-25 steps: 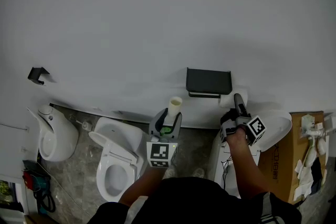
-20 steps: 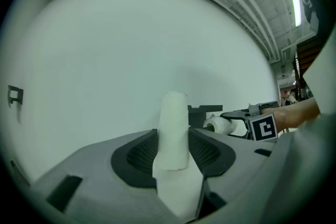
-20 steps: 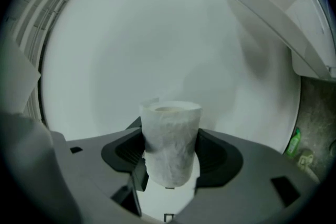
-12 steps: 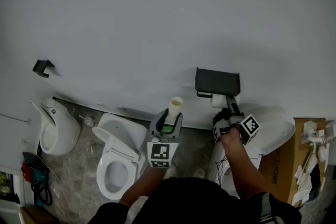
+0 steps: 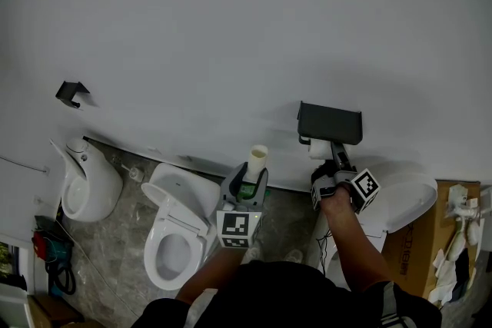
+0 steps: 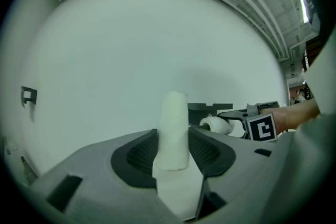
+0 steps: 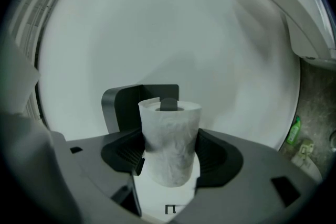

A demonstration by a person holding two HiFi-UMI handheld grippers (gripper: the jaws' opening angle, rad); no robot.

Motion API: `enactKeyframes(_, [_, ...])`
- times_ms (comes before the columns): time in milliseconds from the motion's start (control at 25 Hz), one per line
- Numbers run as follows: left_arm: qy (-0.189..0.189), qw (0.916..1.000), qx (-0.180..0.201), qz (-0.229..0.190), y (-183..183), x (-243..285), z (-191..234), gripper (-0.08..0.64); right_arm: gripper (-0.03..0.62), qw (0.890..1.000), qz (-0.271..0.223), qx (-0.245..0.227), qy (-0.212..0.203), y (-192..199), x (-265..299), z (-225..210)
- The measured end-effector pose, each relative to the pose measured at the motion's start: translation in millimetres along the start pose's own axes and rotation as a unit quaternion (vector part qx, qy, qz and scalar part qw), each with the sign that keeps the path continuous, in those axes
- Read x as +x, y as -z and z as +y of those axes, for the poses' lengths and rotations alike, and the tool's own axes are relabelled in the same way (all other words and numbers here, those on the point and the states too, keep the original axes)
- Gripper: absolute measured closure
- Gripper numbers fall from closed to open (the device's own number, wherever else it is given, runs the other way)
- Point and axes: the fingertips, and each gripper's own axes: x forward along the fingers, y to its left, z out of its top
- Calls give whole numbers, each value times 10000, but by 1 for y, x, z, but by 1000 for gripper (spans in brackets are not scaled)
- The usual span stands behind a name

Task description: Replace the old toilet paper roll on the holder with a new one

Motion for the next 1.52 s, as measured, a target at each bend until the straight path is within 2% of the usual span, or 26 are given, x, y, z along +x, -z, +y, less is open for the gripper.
enactKeyframes(160, [-52, 10000, 11, 1, -1, 0, 4, 382, 304, 9999, -76, -67, 76, -1, 1, -1])
enactKeyframes(640, [-24, 10000, 26, 19, -1, 3, 7, 382, 304, 9996, -203, -184, -66, -1, 4, 2])
enactKeyframes(840, [-129, 9999, 64, 0, -6, 5, 17, 382, 271, 9993, -212, -267, -152, 0, 2, 6])
enactKeyframes(1320, [-31, 10000, 44, 6, -4, 10, 7, 382, 245, 9981, -75, -578, -182, 10, -34, 0])
enactKeyframes(1520, [82, 9999, 79, -7, -8, 12, -4, 381, 245, 9956, -29, -885, -308, 5, -56, 4])
